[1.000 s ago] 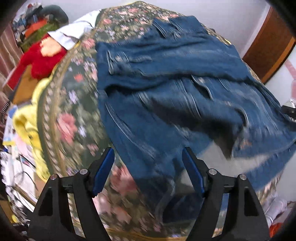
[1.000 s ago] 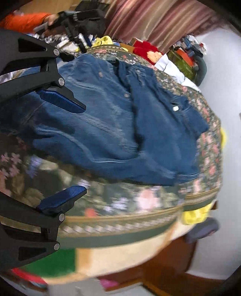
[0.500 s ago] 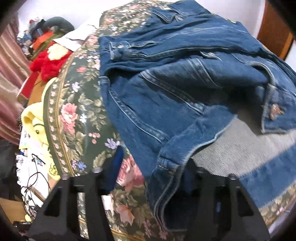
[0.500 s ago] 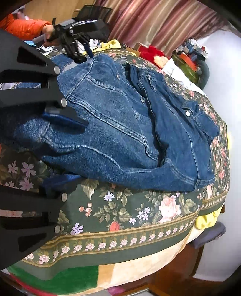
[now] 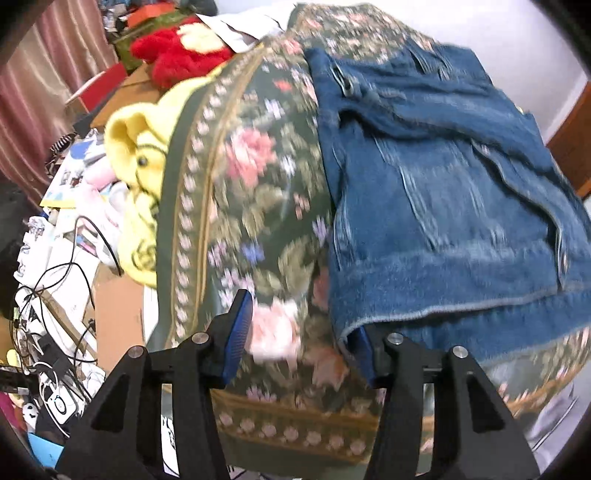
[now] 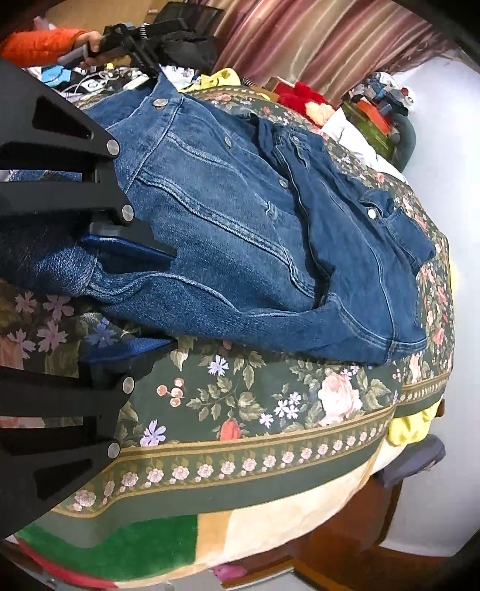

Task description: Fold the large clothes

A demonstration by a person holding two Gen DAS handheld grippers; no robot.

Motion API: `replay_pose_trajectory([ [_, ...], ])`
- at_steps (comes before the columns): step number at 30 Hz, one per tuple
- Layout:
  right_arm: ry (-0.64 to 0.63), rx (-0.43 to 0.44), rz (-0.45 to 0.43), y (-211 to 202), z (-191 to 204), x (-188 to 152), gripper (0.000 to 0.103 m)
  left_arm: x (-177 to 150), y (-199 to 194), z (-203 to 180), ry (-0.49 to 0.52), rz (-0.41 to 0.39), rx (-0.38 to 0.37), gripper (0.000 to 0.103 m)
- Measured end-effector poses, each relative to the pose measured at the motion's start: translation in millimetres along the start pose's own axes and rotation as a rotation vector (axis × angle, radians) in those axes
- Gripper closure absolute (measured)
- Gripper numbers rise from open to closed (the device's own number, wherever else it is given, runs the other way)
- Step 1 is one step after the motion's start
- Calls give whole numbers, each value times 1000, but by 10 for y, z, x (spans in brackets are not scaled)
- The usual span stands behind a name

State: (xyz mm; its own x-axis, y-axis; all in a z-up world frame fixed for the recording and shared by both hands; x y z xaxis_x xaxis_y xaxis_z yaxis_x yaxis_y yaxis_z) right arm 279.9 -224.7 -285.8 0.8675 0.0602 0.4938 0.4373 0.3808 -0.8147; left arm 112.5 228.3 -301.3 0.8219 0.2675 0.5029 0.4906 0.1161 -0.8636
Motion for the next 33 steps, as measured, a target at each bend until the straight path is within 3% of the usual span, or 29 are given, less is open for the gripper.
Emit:
replay_pose_trajectory([
  [7, -24, -33, -3, -223, -50, 43, 64, -96, -264, 11, 41, 10, -6, 49],
  [12, -2, -34, -17, -454, -106, 129, 63, 200, -524, 233, -35, -69, -10, 41],
  [15, 11, -20, 6, -470, -110, 131, 63, 361, -473, 263, -69, -84, -22, 35],
  [22, 56, 48, 85, -332, -14, 3, 62, 381, 149, -83, -135, 92, -233, 35],
  [27, 90, 84, 128, -231, 11, -98, 62, 161, 547, -243, -203, 220, -313, 35],
  [32, 100, 146, 152, -124, 136, -70, 62, 55, 665, -315, -285, 248, -386, 47],
  [33, 89, 144, 153, -90, 166, -69, 63, 65, 649, -348, -283, 241, -397, 55],
])
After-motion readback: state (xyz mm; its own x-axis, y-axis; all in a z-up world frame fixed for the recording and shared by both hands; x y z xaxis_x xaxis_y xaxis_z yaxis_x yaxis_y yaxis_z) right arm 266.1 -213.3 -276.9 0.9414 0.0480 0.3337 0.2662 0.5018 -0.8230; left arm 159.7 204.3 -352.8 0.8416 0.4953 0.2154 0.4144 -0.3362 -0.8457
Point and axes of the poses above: each gripper's, at about its wrist camera, not at the fingertips, and y roughly the way its jaws point, z to its left, x to its top, the point moved 6 cm from there along y, roughly the way its jaws point, and after that the axes turned 7 degrees about -z, right-handed, at the moved point
